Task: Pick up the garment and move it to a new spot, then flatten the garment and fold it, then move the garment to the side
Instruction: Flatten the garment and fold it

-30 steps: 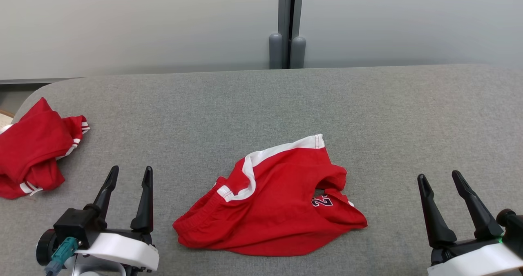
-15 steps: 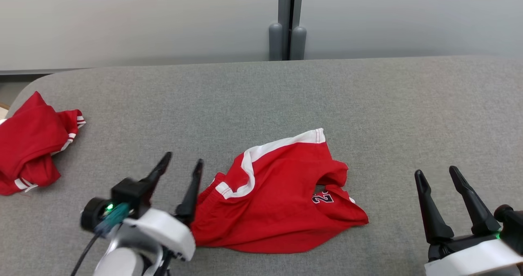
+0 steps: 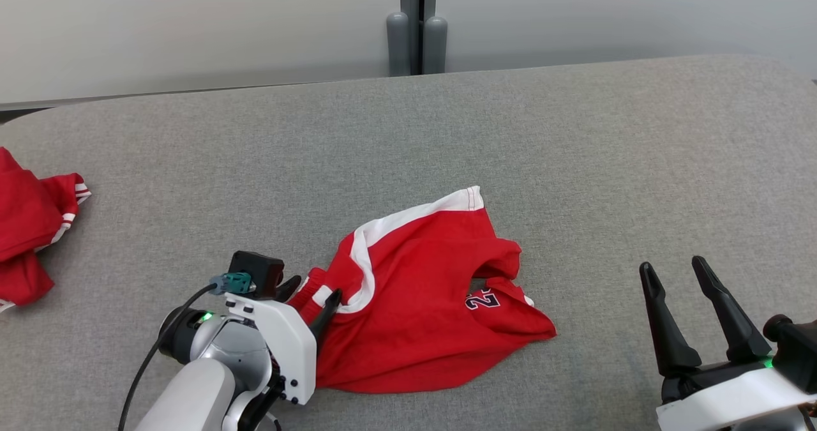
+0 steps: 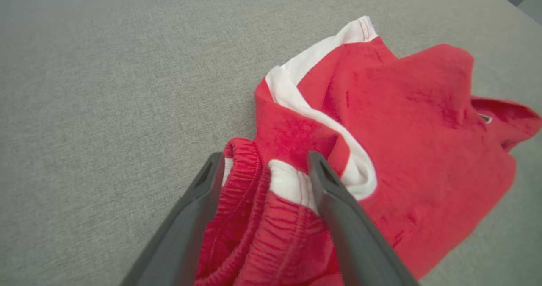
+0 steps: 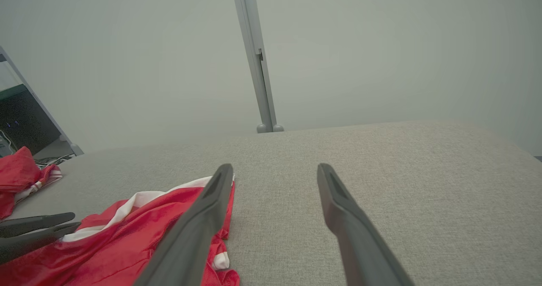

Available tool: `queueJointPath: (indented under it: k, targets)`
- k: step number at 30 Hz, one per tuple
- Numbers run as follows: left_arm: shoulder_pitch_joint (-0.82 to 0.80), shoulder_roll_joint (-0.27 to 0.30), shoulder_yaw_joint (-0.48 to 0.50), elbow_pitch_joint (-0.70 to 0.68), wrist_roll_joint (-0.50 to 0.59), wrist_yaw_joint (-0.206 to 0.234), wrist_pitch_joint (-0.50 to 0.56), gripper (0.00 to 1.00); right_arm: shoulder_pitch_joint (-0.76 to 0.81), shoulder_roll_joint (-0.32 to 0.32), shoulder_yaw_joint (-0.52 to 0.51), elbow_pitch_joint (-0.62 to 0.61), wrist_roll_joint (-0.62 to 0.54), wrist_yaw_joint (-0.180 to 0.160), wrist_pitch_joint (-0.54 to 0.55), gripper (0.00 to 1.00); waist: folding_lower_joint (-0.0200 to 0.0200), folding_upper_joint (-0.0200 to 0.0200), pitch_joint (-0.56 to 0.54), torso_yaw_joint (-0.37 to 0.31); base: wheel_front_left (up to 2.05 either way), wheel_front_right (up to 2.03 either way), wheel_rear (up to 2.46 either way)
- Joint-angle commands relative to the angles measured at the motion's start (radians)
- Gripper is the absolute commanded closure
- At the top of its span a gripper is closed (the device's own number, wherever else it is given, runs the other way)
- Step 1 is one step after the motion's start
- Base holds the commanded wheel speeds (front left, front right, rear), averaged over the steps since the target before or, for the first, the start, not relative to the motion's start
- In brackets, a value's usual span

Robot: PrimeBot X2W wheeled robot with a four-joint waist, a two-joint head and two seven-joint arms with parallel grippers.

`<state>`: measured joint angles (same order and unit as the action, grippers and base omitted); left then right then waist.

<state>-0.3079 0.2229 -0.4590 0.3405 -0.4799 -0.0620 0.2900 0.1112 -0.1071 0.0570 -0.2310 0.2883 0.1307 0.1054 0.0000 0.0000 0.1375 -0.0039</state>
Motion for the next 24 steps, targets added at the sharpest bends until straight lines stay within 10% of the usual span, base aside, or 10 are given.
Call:
queueJointPath:
  k: [1, 3, 9, 24]
  targets:
    - [-0.012, 0.012, 0.002, 0.004, -0.012, -0.008, 0.018, 0.15, -0.015, -0.004, 0.002, 0.007, 0.004, 0.0, -0.009, 0.0, 0.0, 0.0, 0.005, -0.004, 0.0, 0.0, 0.0]
    - [-0.009, 0.016, -0.003, -0.001, -0.022, -0.014, 0.035, 0.48, -0.019, -0.005, 0.002, 0.011, 0.006, 0.0, -0.012, 0.0, 0.0, 0.0, 0.008, -0.007, 0.0, 0.0, 0.0]
    - [0.019, 0.023, -0.024, -0.027, -0.047, -0.024, 0.09, 1.0, -0.025, -0.004, -0.002, 0.021, 0.009, 0.0, -0.022, 0.0, 0.0, 0.0, 0.009, -0.011, 0.0, 0.0, 0.0]
    - [0.01, 0.038, 0.002, -0.137, -0.033, 0.03, 0.054, 1.0, -0.058, -0.023, -0.035, 0.051, 0.034, 0.0, -0.035, 0.0, 0.0, 0.0, 0.018, 0.018, 0.0, 0.0, 0.0]
